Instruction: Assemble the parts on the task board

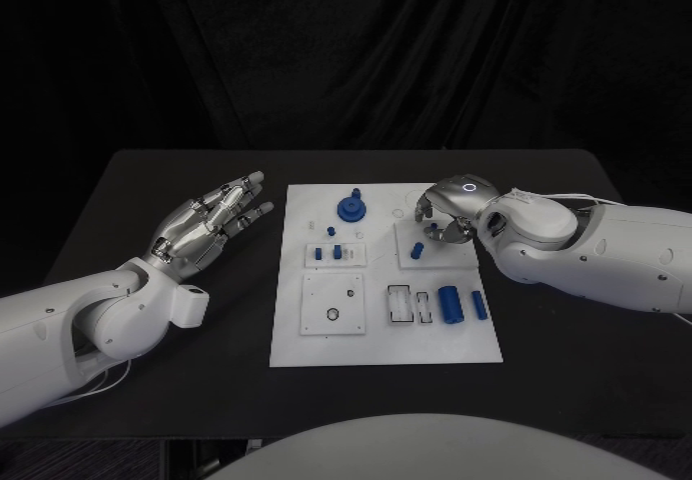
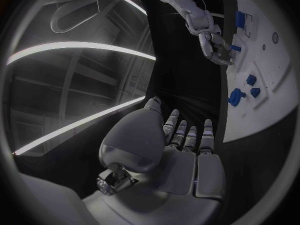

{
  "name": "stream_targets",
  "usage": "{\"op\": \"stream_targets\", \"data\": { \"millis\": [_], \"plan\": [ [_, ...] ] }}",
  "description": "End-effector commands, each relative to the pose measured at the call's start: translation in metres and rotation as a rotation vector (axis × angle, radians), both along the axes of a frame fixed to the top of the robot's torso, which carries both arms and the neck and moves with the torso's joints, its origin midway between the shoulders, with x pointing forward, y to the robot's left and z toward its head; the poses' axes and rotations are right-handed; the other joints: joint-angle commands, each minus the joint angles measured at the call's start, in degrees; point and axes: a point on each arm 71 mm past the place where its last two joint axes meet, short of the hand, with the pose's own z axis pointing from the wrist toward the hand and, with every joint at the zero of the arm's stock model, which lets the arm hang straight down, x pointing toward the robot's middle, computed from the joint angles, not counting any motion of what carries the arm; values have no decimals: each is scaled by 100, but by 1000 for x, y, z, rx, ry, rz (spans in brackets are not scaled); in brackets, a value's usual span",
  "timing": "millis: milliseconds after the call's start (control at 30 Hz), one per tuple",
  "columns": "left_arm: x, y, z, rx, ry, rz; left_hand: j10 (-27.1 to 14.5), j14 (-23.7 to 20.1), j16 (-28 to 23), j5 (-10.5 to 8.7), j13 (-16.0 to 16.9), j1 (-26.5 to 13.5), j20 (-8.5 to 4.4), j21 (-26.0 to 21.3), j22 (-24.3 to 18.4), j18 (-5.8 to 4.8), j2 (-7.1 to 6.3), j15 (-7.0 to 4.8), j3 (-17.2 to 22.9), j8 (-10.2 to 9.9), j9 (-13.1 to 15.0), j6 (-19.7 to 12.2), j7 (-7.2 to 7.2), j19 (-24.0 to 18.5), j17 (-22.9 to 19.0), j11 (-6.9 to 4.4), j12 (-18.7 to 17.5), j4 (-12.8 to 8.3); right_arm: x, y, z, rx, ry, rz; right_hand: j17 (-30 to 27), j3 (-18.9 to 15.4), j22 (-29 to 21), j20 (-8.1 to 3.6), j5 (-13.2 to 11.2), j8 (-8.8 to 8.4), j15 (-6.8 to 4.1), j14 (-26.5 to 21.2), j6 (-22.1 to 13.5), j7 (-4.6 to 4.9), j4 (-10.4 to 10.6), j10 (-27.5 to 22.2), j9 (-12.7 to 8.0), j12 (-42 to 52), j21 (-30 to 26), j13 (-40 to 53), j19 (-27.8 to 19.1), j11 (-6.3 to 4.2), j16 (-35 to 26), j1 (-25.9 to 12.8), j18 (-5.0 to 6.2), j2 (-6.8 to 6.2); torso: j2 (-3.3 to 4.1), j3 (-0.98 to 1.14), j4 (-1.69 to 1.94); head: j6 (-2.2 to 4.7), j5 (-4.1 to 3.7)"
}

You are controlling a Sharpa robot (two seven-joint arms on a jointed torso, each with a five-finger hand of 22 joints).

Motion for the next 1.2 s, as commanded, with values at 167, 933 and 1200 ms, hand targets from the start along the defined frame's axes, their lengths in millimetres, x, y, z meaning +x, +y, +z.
{"op": "stream_targets", "data": {
  "millis": [167, 933, 1200],
  "plan": [
    [-2, -3, 4, -64, -35, -14, -65, 40, 9, 98, -6, 138, 108, 43, 37, 134, 6, 95, -32, -16, -21, -87, -19, 43, 8, 17, -42, -30, -1, -2, 0, -5, -11, -24, 397, 46, 999, -32, 208, 103, -61, 132, 146, -43, 4, 30, 180, -40, 17, -11, 22, -17, 15, -117, -20, -48, -8, -4, -8, 2, 21],
    [0, -7, 0, -54, -15, -28, -113, 158, 70, 92, -6, 200, 254, 99, 187, 158, 30, 227, -77, -3, -22, -73, -22, 185, 62, 71, -41, 1, -2, -15, -1, 17, 20, -72, 354, 115, 1010, -94, 468, 74, -130, 127, 69, -48, -98, 22, 469, 317, 51, 265, 49, -93, 5, -238, -27, -29, -18, -12, -3, 2, 16],
    [0, -9, -1, -53, -9, -33, -118, 195, 92, 139, -4, 255, 314, 127, 241, 168, 31, 273, -79, 5, -16, -44, -7, 255, 75, 78, -23, -23, -1, -14, -2, 37, 31, -65, 379, 169, 1029, -132, 265, -33, -176, 151, -43, -15, -132, 111, 545, 638, 115, 505, 90, -163, 34, -303, -41, -3, -16, -9, 3, 2, 19]
  ]
}}
